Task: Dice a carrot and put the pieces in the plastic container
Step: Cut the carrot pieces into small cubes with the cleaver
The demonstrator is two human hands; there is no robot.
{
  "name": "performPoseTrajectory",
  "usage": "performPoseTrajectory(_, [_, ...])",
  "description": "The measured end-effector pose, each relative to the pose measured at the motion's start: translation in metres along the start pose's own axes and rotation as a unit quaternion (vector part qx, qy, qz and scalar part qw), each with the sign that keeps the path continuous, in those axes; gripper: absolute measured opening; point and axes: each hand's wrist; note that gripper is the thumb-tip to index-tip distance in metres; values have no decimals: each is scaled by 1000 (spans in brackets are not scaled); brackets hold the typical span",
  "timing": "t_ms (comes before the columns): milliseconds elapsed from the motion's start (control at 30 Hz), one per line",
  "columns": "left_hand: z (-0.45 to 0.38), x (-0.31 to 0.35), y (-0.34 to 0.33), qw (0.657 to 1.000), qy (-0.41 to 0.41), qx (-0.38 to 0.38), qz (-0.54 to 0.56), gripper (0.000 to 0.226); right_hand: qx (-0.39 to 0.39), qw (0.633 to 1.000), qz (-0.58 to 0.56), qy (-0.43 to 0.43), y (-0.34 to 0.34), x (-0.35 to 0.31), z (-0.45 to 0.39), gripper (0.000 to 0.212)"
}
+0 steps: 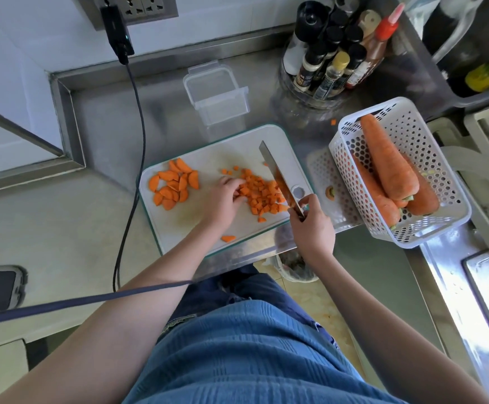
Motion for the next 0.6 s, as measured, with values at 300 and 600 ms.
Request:
performPoseTrajectory(300, [19, -4, 15, 988, -79, 135, 5, 15, 45, 979, 132, 150, -1, -5, 7, 15])
performPoseTrajectory(600, [41, -2, 33, 933, -310, 167, -72, 16, 17, 970, 156, 183, -9, -9, 7, 25])
Point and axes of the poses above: each hand's wrist, its own z-axis away from the middle knuckle, its own y-axis out of the back of the hand, x = y × z, and after that the axes turned 8 degrees about x, right-handed
